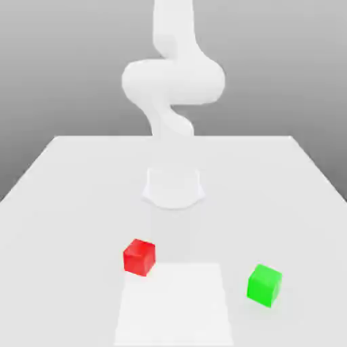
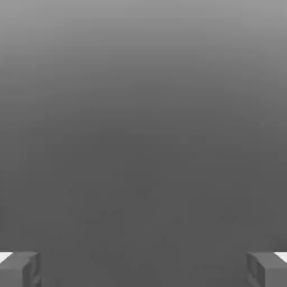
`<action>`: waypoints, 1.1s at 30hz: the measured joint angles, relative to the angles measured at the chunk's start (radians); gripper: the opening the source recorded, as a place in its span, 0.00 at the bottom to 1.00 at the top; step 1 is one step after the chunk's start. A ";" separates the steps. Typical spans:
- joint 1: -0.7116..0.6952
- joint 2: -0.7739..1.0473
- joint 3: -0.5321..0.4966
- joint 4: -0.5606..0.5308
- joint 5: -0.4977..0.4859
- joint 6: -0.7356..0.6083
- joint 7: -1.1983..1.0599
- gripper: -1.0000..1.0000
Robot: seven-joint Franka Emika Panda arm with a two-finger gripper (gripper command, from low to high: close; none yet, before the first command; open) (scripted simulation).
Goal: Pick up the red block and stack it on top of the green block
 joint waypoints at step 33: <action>-0.188 0.878 -0.008 -0.571 0.028 0.726 0.146 0.00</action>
